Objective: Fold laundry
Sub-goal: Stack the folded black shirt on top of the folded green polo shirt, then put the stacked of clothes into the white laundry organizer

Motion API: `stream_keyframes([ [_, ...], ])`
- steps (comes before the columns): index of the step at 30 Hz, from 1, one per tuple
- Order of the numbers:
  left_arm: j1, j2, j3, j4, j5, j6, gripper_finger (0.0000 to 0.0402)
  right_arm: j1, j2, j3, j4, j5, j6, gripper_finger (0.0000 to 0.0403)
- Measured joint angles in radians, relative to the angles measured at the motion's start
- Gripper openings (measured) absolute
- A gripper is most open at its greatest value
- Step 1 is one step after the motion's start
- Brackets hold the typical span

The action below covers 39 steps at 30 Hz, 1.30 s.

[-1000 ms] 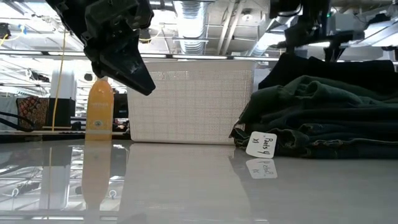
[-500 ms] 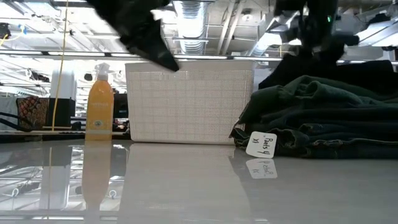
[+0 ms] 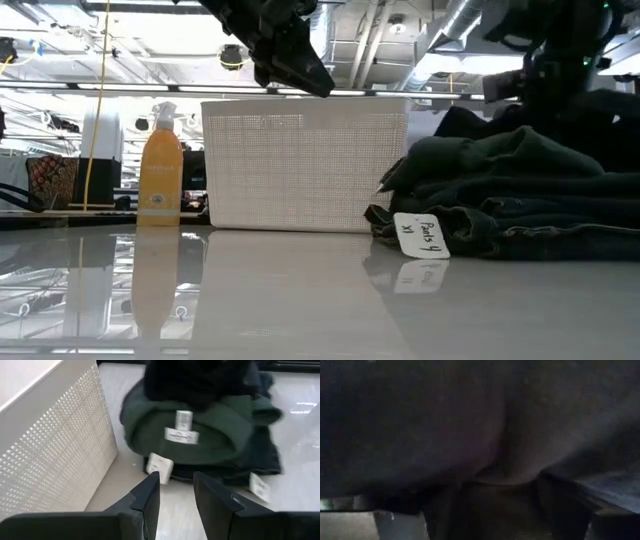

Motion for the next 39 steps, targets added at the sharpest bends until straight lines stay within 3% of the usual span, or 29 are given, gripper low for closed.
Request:
stream_keyframes([
  [6, -0.006, 0.0, 0.0, -0.005, -0.006, -0.02, 0.0109, 0.107, 0.076, -0.007, 0.147, -0.064, 0.141, 0.029],
  [12, -0.062, -0.016, -0.001, -0.102, 0.046, -0.056, 0.0109, 0.213, 0.194, -0.001, 0.467, -0.097, 0.295, 0.029],
  [18, -0.139, -0.104, -0.001, -0.179, 0.029, -0.12, 0.0109, 0.269, 0.37, 0.136, 0.711, -0.108, 0.329, 0.029],
  [21, -0.19, -0.144, -0.001, -0.19, -0.01, -0.146, 0.0109, 0.289, 0.455, 0.297, 0.639, -0.108, 0.294, 0.029],
  [25, -0.28, -0.169, 0.0, -0.158, -0.021, -0.158, 0.0109, 0.31, 0.527, 0.554, 0.406, -0.108, 0.249, 0.029],
  [31, -0.429, -0.092, 0.0, -0.029, -0.041, -0.144, 0.0109, 0.35, 0.537, 0.866, 0.138, -0.072, 0.185, 0.029],
  [35, -0.476, -0.014, 0.0, 0.053, -0.107, -0.103, 0.0109, 0.41, 0.477, 0.919, 0.057, -0.026, 0.226, 0.029],
  [39, -0.471, 0.061, 0.0, 0.057, -0.142, -0.102, 0.0109, 0.531, 0.424, 0.83, 0.062, 0.137, 0.333, 0.029],
])
